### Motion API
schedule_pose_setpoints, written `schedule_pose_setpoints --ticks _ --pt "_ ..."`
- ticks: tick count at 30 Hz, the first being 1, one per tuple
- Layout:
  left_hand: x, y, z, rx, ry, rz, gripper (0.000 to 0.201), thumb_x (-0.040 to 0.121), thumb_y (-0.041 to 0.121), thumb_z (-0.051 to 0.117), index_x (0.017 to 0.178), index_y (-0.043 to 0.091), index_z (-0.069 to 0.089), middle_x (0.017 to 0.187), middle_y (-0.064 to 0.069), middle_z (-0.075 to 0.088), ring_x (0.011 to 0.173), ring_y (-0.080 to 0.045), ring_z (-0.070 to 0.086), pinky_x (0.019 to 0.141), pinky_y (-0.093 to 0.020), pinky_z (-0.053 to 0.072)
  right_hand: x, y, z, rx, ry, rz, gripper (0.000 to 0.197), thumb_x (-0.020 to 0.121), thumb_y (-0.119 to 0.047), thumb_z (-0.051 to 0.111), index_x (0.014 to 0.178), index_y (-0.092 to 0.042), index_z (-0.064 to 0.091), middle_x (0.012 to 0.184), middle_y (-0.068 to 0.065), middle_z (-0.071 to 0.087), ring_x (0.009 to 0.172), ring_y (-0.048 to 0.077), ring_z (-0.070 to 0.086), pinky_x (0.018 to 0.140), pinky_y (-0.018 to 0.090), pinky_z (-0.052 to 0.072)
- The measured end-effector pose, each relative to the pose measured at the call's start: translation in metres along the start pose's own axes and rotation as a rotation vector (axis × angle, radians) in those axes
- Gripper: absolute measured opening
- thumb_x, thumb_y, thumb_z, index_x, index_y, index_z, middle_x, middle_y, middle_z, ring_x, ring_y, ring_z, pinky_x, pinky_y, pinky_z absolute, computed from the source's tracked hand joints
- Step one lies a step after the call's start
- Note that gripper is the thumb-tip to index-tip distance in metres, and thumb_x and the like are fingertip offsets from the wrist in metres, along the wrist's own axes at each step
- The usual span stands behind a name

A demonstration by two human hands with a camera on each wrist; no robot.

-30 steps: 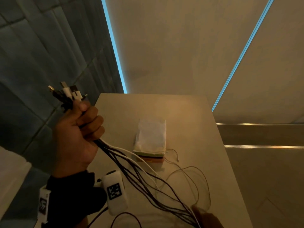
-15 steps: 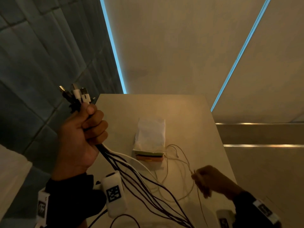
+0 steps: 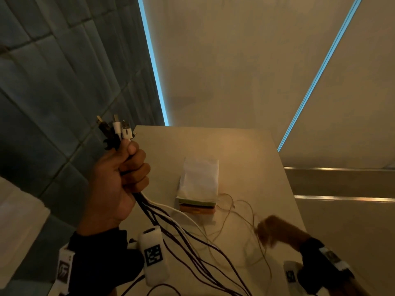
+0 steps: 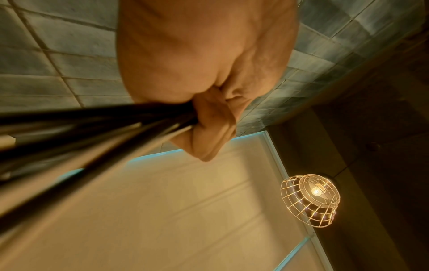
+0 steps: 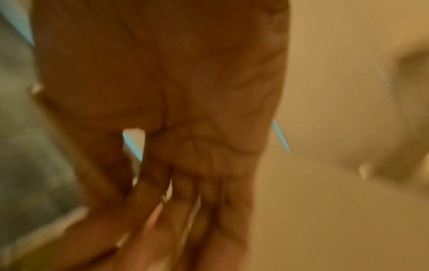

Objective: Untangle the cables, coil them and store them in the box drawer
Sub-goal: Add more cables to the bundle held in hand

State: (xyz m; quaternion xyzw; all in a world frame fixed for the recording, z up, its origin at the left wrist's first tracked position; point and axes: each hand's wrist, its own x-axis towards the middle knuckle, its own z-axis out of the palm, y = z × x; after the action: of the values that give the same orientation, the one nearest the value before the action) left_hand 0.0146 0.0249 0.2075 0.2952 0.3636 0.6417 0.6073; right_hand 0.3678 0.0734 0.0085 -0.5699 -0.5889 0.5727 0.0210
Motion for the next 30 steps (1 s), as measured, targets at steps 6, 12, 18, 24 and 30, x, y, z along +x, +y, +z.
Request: schedule_pose_setpoints --ticks 6,12,18,24,30 --pt "-0.001 0.002 -0.006 -0.025 0.007 -0.002 0.036 0.101 0.029 0.029 0.071 0.021 0.046 0.049 0.012 0.030 0.044 -0.005 0.009 0.032 -0.015 0.018 0.016 0.010 0.006 -0.128 0.022 0.093 0.028 0.094 -0.021 0.059 0.072 -0.006 0.069 0.068 0.005 0.069 0.056 0.012 0.065 0.058 0.024 0.056" --pt "0.004 -0.002 -0.005 0.011 0.034 -0.006 0.032 0.098 0.029 0.032 0.071 0.020 0.046 0.049 0.011 0.029 0.040 -0.002 0.012 0.031 -0.015 0.017 -0.028 -0.066 -0.014 0.435 0.103 -0.408 0.026 0.092 -0.020 0.052 0.091 0.002 0.066 0.064 0.015 0.053 0.051 0.027 0.053 0.049 0.031 0.049" --pt "0.013 -0.035 0.019 0.180 -0.026 -0.007 0.018 0.086 0.025 0.053 0.071 0.017 0.055 0.052 0.007 0.027 0.037 -0.003 0.021 0.034 -0.014 0.019 -0.058 -0.133 -0.024 0.401 0.090 -0.701 0.025 0.092 -0.017 0.051 0.106 -0.011 0.070 0.056 0.006 0.034 0.045 0.019 0.026 0.040 0.026 0.025" --pt "0.013 -0.081 0.055 0.822 -0.158 -0.028 0.040 0.081 0.050 0.063 0.097 0.014 0.069 0.054 0.012 0.054 0.046 0.000 0.049 0.047 -0.013 0.039 -0.066 -0.170 -0.014 0.332 0.085 -0.753 0.023 0.087 -0.024 0.057 0.085 -0.004 0.068 0.049 -0.002 0.042 0.042 0.015 0.029 0.041 0.025 0.025" --pt "0.021 -0.086 0.039 0.704 0.032 -0.008 0.027 0.093 0.024 0.060 0.066 0.019 0.058 0.041 0.011 0.038 0.036 -0.005 0.031 0.043 -0.023 0.026 -0.056 -0.153 -0.028 0.577 0.031 -0.673 0.027 0.080 -0.020 0.071 0.098 -0.002 0.063 0.053 0.007 0.031 0.037 0.013 0.024 0.039 0.020 0.024"
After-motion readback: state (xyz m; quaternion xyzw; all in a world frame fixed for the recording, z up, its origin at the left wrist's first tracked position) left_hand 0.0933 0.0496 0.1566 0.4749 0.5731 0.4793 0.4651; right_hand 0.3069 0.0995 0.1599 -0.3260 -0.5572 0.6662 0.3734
